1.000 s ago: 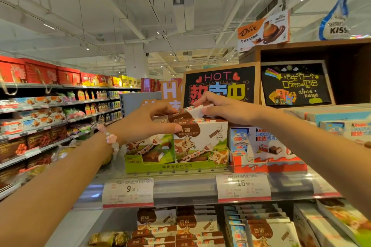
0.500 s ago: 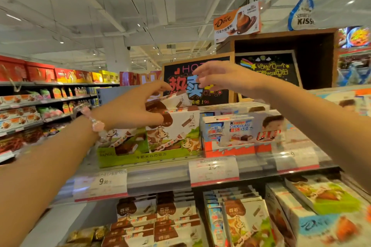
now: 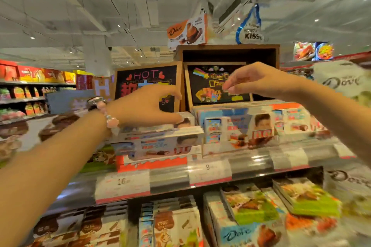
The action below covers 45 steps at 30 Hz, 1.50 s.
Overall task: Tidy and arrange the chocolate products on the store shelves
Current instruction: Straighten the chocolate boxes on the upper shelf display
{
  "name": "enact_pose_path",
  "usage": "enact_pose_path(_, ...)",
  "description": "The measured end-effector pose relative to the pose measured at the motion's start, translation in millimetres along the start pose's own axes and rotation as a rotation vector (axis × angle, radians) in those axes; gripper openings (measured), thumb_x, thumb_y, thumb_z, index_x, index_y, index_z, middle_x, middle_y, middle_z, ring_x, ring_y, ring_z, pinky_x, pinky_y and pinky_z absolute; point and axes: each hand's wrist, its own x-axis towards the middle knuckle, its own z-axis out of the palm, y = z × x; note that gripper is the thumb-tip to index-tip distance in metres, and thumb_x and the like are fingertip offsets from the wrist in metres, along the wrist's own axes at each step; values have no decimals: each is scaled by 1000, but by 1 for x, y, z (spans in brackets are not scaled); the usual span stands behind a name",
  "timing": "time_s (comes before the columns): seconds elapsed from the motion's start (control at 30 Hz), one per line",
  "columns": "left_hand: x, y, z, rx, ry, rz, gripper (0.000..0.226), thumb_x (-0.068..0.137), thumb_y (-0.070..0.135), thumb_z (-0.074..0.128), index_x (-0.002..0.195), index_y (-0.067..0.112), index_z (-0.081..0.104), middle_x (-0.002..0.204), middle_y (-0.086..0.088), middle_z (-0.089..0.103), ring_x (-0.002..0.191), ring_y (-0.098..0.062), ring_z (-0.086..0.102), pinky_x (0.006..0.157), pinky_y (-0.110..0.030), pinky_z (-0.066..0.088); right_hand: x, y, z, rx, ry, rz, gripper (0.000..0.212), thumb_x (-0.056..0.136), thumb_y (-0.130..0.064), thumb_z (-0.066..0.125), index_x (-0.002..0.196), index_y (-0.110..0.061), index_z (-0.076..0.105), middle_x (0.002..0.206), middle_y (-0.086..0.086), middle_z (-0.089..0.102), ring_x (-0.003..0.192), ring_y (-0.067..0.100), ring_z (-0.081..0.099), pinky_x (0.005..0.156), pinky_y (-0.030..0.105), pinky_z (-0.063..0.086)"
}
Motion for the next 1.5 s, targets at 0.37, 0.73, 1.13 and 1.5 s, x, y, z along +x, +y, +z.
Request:
enact_pose_path(0.37,88,81,54,51,-51,-9,36,76,43,71,107,27,59,130,7,46,122,-10,39,89,-23,29,-53,88,-69,-332,-114,97,15,84,-14,68,94,-25,69,111,-8,61,102,4,55,93,28,41)
enact_pose_path(0.73,103,106,68,45,-28,-63,33,69,38,79,89,18,63,133,4,47,130,-11,36,93,-22,26,-50,124,-75,-518,-122,47,19,80,-23,73,96,-29,64,114,-3,53,107,14,51,91,30,45)
enact_pose_path(1.13,103,114,72,224,-45,-100,37,65,43,80,84,18,61,115,-1,53,108,-17,48,92,-35,43,-47,127,-72,-599,-149,79,37,76,-35,75,106,-21,59,118,-2,47,106,13,46,83,23,40)
enact_pose_path(1.5,93,106,67,155,-22,-96,31,72,42,75,80,18,57,110,1,55,106,-17,48,94,-40,41,-48,131,-70,-627,-155,42,32,74,-36,76,97,-24,57,123,-3,46,110,16,46,93,30,47)
